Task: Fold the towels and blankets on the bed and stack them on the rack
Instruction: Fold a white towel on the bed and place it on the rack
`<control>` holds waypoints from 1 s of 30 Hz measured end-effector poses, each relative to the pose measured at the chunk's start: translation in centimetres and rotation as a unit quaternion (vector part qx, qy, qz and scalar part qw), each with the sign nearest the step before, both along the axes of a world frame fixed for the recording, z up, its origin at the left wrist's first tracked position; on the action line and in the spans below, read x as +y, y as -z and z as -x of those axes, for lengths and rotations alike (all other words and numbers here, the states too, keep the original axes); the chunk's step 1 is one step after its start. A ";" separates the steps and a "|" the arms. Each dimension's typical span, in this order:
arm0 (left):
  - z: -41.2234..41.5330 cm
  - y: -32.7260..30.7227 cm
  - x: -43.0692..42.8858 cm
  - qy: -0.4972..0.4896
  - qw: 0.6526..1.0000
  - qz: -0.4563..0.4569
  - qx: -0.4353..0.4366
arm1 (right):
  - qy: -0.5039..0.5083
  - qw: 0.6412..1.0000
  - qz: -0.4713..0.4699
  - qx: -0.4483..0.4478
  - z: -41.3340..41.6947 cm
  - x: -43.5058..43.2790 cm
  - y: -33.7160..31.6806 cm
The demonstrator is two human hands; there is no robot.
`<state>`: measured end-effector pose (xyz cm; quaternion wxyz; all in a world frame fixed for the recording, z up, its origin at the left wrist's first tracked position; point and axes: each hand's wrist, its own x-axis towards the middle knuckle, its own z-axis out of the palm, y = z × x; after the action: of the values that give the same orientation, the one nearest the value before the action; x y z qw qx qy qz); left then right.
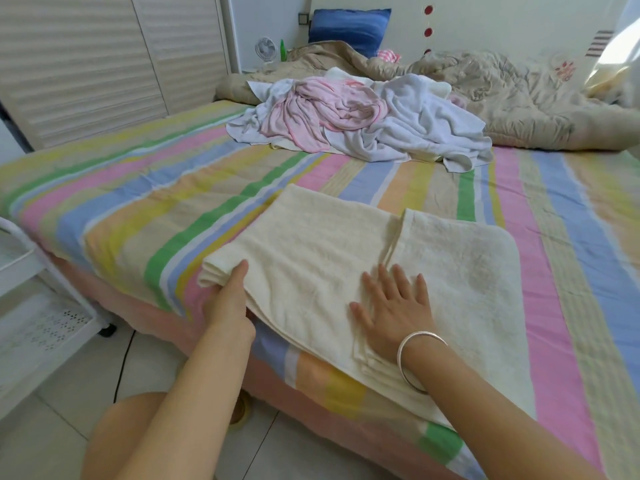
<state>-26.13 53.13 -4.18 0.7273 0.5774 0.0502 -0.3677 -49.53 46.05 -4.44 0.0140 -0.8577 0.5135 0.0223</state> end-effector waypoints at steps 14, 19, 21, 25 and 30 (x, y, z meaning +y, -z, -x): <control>19.6 -8.7 -2.2 0.293 0.717 0.050 -0.630 | 0.150 0.400 -0.486 -0.762 11.7 -4.9 -6.8; 22.1 -6.3 0.8 0.487 0.477 0.086 -0.727 | 0.193 0.432 -0.495 -0.728 17.0 -5.3 -7.0; 22.1 -5.7 1.3 0.476 0.474 0.100 -0.734 | 0.242 0.517 -0.444 -0.691 17.1 -5.3 -7.2; 21.9 -5.7 1.5 0.455 0.495 0.117 -0.731 | 0.260 0.641 -0.399 -0.602 14.4 -5.3 -8.2; 20.6 -6.0 1.8 0.439 0.553 0.120 -0.698 | 0.204 0.726 -0.204 -0.624 11.5 -5.5 -10.2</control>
<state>-46.75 54.98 1.85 0.3452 0.5108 -0.7773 -0.1252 -61.01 40.59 5.78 0.5104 -0.5290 0.5342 -0.4175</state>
